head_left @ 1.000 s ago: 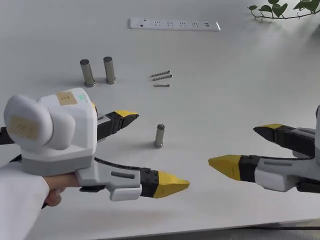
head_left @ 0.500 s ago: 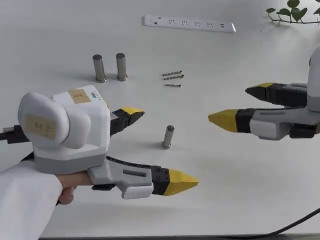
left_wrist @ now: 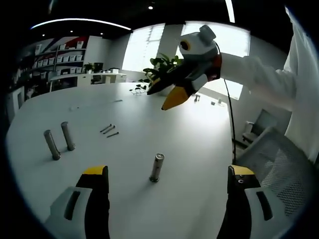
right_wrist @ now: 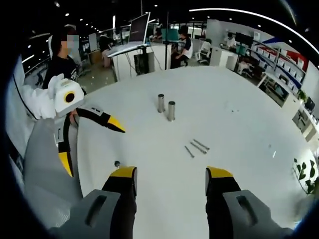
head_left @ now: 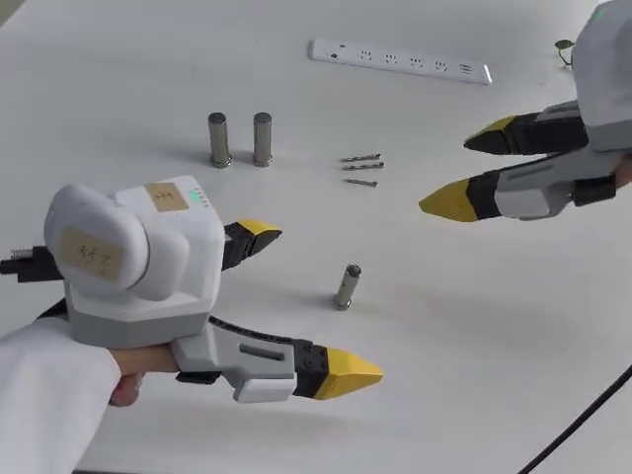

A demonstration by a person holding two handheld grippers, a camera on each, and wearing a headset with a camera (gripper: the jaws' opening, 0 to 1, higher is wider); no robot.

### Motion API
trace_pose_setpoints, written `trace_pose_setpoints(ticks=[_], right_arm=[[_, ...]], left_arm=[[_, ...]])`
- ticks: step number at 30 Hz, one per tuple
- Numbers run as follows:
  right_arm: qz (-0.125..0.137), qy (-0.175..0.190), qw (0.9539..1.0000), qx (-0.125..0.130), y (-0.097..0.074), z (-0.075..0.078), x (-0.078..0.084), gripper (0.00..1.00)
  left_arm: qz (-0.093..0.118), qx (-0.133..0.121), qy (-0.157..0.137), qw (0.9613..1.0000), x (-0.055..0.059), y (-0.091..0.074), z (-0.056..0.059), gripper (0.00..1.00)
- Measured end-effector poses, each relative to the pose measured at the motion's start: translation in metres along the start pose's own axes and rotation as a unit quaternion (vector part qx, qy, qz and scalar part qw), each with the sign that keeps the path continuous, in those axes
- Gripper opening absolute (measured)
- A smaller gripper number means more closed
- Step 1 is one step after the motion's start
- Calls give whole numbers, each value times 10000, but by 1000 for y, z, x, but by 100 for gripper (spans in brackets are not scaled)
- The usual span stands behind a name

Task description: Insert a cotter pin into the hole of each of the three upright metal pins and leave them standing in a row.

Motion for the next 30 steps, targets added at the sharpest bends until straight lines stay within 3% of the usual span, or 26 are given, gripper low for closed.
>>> trace_pose_setpoints(ticks=[3,4,8,10,13,14,19,21,23,30], right_arm=[[-83,-306,9991,-272,7,-1,-7,43],[-224,-398,9982,-384,10,-3,-6,41],[-512,-733,9949,-477,28,2,-5,38],[-581,-838,9933,-550,38,6,-5,36],[-984,-692,9900,-732,53,12,3,27],[-976,-765,9891,-797,61,14,2,25],[-1203,-963,9856,-699,85,32,2,24],[-1275,-1187,9832,-550,93,41,2,18],[-1340,-1155,9823,-615,105,49,4,12],[-1424,-1050,9818,-696,120,49,7,12]], left_arm=[[-6,-39,-23,10000,0,-2,-2,99],[-16,-46,-24,10000,0,-2,-2,99],[-78,-99,-18,9999,3,-3,-4,99],[-65,-83,-80,9999,3,-4,-3,99],[-80,-93,-124,9998,4,-4,-3,99],[-94,-104,-117,9998,5,-4,-3,99],[-159,-55,-104,9998,7,-3,-2,99],[-174,-55,-87,9998,8,-2,-1,99],[-190,-59,-109,9997,9,-1,-1,99],[-220,-95,-129,9996,11,-2,-3,99]])
Point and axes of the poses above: the centre of the closed fingertips' face, and the gripper's own axes: y roughly forward along the fingers, z roughly to its right, x roughly out of its underside, the point moved 4 cm from there along -y, roughly backward along the fingers, and after that the axes turned 1 degree about x, right-handed, at the moved point
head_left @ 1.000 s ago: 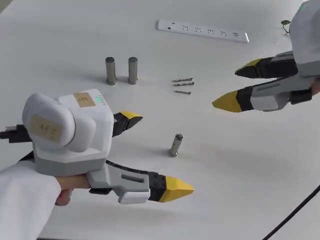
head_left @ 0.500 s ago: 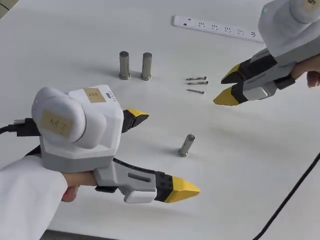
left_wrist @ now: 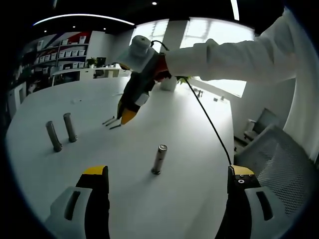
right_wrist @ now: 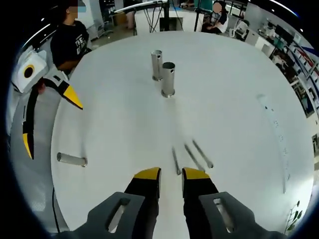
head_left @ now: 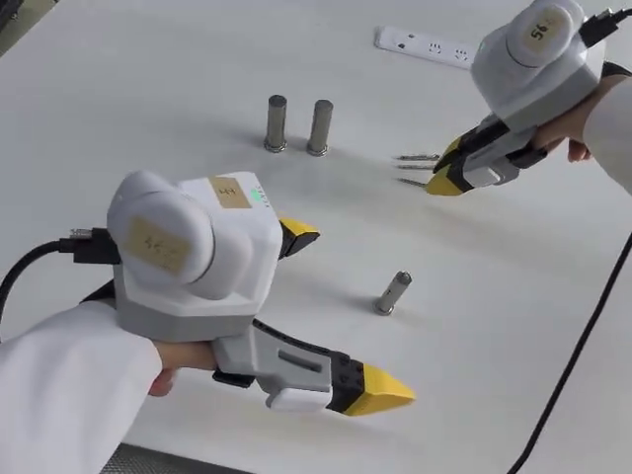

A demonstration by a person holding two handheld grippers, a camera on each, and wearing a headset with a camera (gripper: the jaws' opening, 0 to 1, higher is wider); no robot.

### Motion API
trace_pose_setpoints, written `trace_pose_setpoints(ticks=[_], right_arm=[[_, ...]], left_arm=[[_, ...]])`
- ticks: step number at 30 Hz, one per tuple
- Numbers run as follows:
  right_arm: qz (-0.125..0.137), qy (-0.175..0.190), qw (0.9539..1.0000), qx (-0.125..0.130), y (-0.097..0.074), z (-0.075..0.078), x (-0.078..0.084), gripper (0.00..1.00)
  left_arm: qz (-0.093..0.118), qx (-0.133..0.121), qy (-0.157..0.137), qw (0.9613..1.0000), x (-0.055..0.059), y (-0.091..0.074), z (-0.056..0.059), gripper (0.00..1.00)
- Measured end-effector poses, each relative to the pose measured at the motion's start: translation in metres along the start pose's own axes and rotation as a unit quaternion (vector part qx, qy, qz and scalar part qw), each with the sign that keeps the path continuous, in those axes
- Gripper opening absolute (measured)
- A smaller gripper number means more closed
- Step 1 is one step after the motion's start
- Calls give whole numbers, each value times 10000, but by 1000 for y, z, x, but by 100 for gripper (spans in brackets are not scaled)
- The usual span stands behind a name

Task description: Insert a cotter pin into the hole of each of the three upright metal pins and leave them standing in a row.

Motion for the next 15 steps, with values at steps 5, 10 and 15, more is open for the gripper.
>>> trace_pose_setpoints(ticks=[5,10,15], right_arm=[[-78,-1,10000,-10,8,7,1,11],[-416,-494,9979,-32,11,4,-1,11],[-618,-726,9954,-52,20,6,-3,10]], left_arm=[[32,-40,-38,10000,0,-1,-2,99],[37,-49,-63,10000,0,-1,-3,99],[74,-59,-77,9999,-3,-2,-2,99]])
Point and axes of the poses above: the centre of the closed fingertips' face, and the gripper's own axes: y roughly forward along the fingers, z roughly to its right, x roughly out of its underside, the point moved 4 cm from there along -y, roughly backward along the fingers, and after that the axes turned 1 degree about x, right-handed, at the moved point
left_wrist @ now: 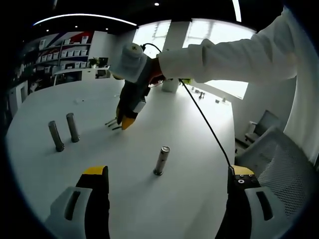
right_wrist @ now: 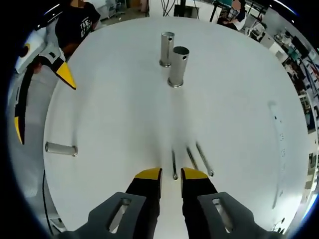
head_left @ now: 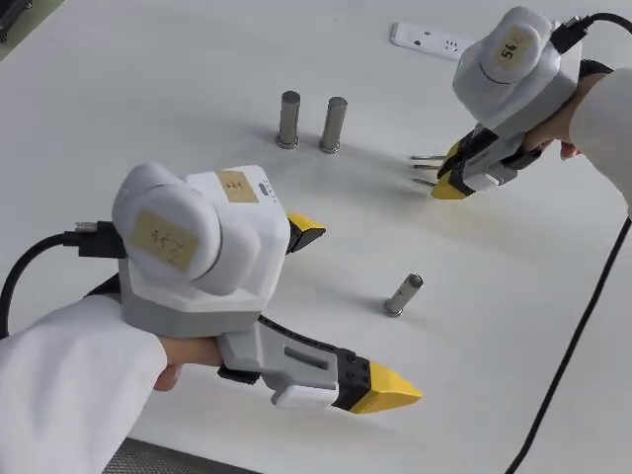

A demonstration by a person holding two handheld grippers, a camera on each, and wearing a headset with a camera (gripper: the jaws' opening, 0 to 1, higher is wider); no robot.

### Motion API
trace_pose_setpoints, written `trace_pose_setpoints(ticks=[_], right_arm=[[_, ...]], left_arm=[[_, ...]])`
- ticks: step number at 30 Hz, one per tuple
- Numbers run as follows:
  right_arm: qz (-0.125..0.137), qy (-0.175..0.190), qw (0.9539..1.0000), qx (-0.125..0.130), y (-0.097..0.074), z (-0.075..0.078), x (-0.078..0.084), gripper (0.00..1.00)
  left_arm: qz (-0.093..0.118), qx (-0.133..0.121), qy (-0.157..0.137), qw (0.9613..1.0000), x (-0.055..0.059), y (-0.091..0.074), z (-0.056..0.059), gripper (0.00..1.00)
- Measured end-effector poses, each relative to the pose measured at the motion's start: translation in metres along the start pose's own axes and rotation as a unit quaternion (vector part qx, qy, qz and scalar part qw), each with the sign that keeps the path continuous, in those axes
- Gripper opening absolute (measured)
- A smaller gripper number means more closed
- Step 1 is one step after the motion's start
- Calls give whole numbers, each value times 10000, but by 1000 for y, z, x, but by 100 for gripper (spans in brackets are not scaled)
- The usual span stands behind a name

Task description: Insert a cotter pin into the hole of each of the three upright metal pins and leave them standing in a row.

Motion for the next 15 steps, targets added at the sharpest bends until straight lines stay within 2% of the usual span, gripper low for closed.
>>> trace_pose_setpoints(ticks=[3,5,10,15], right_arm=[[-83,-19,10000,-28,1,1,-1,10],[-156,141,9998,-42,1,3,0,9],[-204,58,9997,-131,1,-1,0,6],[-407,-12,9991,-112,2,-4,-2,4]], left_arm=[[-4,-14,20,10000,-1,-1,0,99],[-2,-28,33,10000,-1,-1,-1,99],[4,0,12,10000,-2,-1,0,99],[-4,7,44,10000,-3,0,2,98]])
Point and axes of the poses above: the centre of the closed fingertips' face, and the gripper's own axes: y roughly forward along the fingers, z roughly to its right, x roughly out of its underside, the point moved 4 cm from there along -y, roughly backward along the fingers, and after that the axes turned 1 degree about x, right-handed, at the moved point
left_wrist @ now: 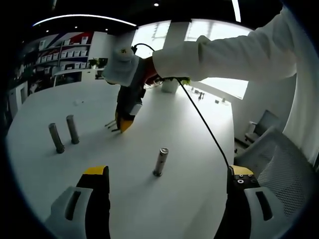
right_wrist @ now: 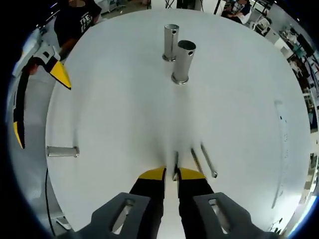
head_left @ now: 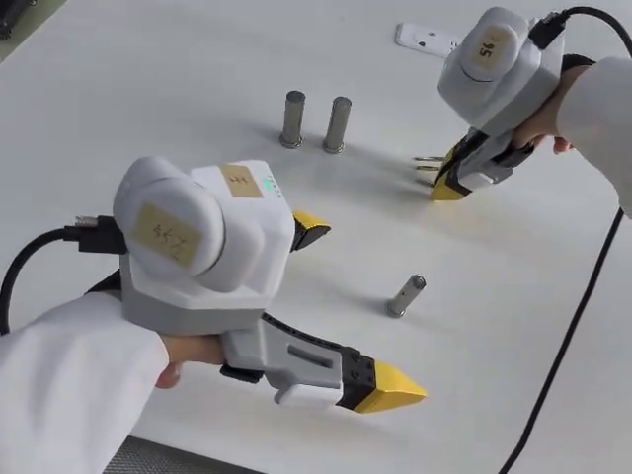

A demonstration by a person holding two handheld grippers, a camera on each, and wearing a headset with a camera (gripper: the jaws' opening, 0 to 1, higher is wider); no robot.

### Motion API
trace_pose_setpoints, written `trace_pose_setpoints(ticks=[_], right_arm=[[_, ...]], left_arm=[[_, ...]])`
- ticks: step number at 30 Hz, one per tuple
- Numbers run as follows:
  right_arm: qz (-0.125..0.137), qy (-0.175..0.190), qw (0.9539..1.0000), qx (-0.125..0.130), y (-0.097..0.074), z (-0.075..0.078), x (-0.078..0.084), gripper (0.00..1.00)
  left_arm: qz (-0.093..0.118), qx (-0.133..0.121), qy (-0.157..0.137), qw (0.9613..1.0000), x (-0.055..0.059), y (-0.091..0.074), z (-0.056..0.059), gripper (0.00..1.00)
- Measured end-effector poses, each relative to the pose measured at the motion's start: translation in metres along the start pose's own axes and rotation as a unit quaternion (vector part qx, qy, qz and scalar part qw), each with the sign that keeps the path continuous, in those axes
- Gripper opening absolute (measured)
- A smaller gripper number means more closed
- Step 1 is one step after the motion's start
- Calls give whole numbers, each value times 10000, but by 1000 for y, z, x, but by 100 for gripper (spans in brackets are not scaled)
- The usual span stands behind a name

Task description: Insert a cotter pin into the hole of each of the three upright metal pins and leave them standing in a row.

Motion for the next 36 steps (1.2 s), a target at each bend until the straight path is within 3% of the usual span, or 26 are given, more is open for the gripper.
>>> trace_pose_setpoints(ticks=[3,5,8,11,13,15,16,17,18,29,31,33,36], right_arm=[[-67,51,10000,-15,0,1,0,2],[-72,108,9998,182,2,6,1,0],[-116,-298,9994,134,1,5,1,0],[-128,-129,9997,151,1,6,2,0],[-117,296,9994,161,0,5,2,0],[-188,965,9950,184,1,6,2,0],[-196,768,9967,145,1,7,1,0],[-154,73,9998,139,2,10,-2,0],[-201,28,9997,164,1,7,-1,0],[-41,183,9978,640,-6,-1,5,0],[125,27,9960,886,-13,1,4,0],[270,247,9928,1143,-25,2,4,0],[582,165,9898,1290,-42,-3,0,0]], left_arm=[[11,16,24,10000,-1,0,1,98],[5,26,9,10000,-1,1,2,98],[-27,23,31,10000,0,1,2,98],[-27,22,22,10000,0,0,2,97],[-29,18,47,10000,0,0,2,97],[-50,23,90,9999,0,-1,3,97],[-52,22,102,9999,0,-1,3,97],[-51,20,107,9999,0,-1,3,97],[-58,18,127,9999,0,-2,3,97],[38,21,139,9999,-6,-5,5,97],[46,43,181,9998,-7,-6,6,95],[68,14,289,9996,-9,-7,6,92],[74,45,251,9996,-11,-8,6,93]])
Point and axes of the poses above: the centre of the closed fingertips' face, and the gripper's own axes: y roughly forward along the fingers, z roughly to its right, x roughly out of its underside, the point moved 4 cm from there along -y, roughly backward along the fingers, and after that the axes turned 1 degree about x, right-handed, at the moved point
